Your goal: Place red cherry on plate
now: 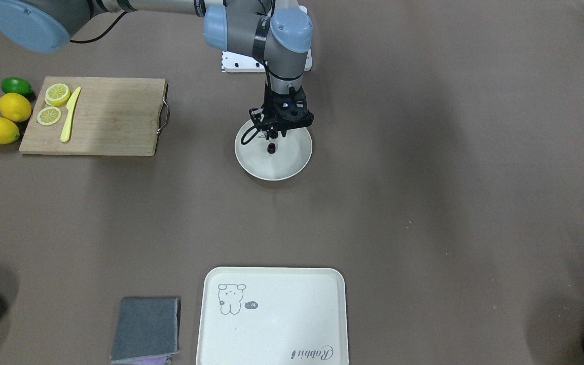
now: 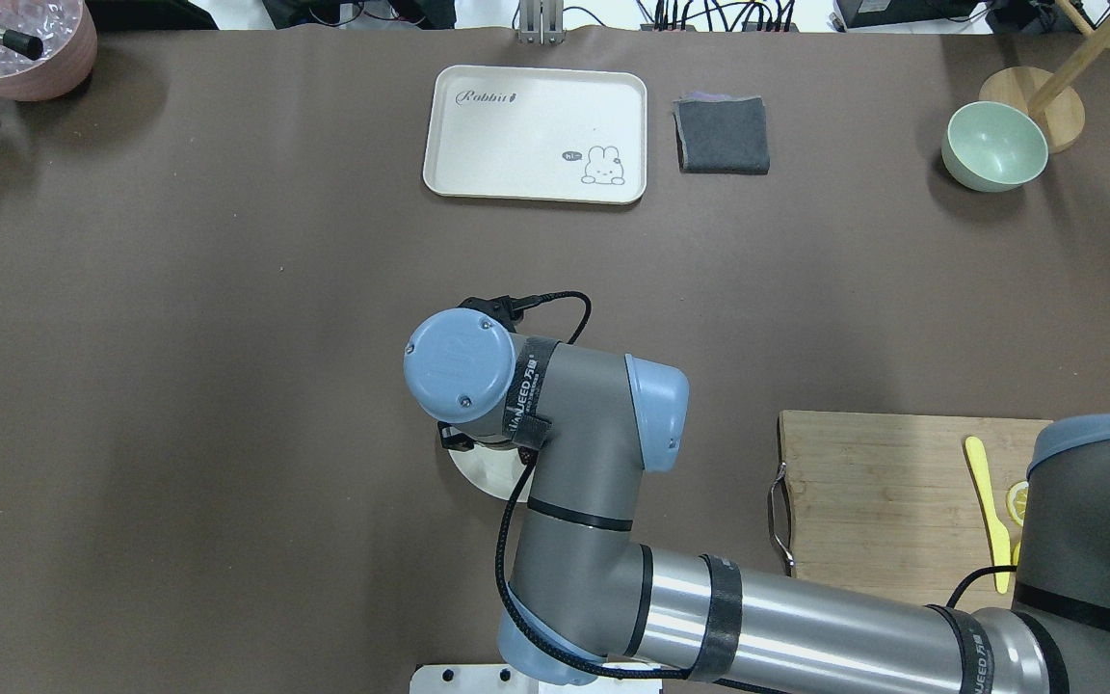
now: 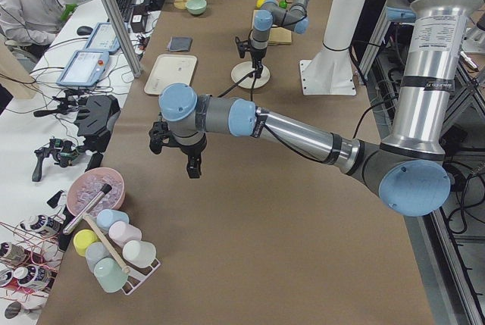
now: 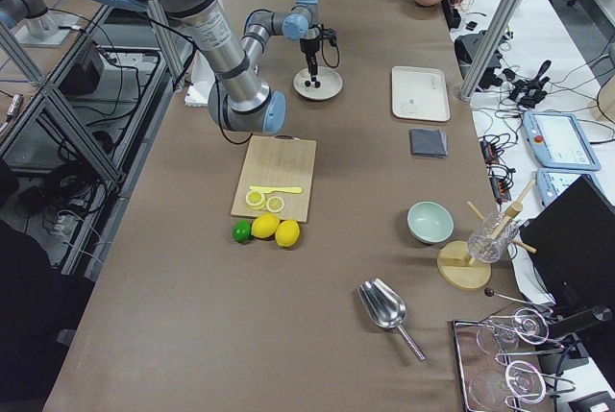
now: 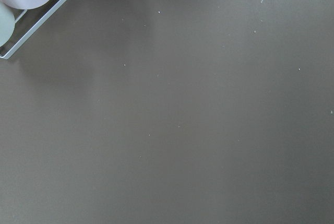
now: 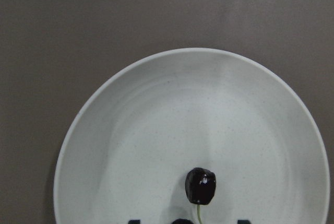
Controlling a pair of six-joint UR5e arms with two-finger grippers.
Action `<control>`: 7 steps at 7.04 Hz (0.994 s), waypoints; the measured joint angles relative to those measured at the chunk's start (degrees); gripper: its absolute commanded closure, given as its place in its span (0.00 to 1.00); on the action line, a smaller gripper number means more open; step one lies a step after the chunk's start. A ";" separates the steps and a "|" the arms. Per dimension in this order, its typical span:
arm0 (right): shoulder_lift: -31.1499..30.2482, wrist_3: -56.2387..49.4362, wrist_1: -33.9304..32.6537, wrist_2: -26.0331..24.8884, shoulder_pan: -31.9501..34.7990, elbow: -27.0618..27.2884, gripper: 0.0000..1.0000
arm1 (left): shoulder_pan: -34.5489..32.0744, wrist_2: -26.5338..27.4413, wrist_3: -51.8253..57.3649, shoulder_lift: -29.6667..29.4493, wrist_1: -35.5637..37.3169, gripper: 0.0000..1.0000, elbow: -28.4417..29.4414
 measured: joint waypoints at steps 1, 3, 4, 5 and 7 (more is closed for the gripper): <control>0.16 -0.30 -2.78 2.63 1.66 3.31 0.00 | -0.02 0.03 0.15 -0.01 2.41 0.03 -1.60; -2.48 -3.21 -10.49 8.05 6.53 13.02 0.00 | 0.52 0.07 1.10 -0.09 4.23 0.03 -1.55; -7.78 -6.90 -13.07 11.05 9.86 19.32 0.00 | 0.75 0.04 3.42 -0.53 4.27 0.03 0.99; -14.29 -11.65 -14.09 13.50 13.58 24.54 0.00 | 0.84 0.02 6.35 -1.27 3.97 0.03 4.45; -24.30 -24.55 -14.21 18.35 22.67 27.51 0.00 | 0.95 0.24 11.82 -5.65 0.98 0.03 15.90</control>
